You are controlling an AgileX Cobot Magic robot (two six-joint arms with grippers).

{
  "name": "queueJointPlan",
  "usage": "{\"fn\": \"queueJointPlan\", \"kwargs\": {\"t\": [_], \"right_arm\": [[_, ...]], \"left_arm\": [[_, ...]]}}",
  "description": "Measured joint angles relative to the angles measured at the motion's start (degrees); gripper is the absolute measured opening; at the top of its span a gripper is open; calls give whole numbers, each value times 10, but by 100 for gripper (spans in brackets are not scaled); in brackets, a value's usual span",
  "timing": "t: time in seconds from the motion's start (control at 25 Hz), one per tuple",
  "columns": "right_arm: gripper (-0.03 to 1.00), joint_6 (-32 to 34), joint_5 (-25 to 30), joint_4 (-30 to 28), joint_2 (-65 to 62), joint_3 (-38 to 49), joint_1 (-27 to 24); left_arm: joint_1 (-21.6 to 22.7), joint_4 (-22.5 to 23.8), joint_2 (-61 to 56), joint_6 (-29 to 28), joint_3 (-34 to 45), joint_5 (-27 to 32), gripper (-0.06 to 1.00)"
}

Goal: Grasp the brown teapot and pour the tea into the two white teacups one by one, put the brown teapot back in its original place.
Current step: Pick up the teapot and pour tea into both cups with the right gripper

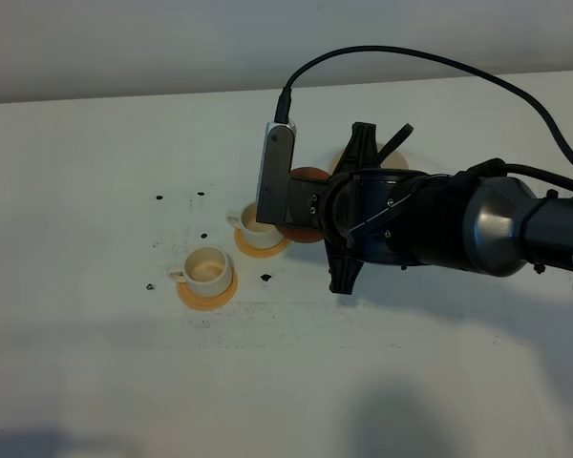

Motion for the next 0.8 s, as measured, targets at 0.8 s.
{"fn": "queueJointPlan", "kwargs": {"t": [0.8], "right_arm": [[9,-10,-1,-79,0,-2,0]], "left_arm": [[0,0,0,0,0,0,22]]}}
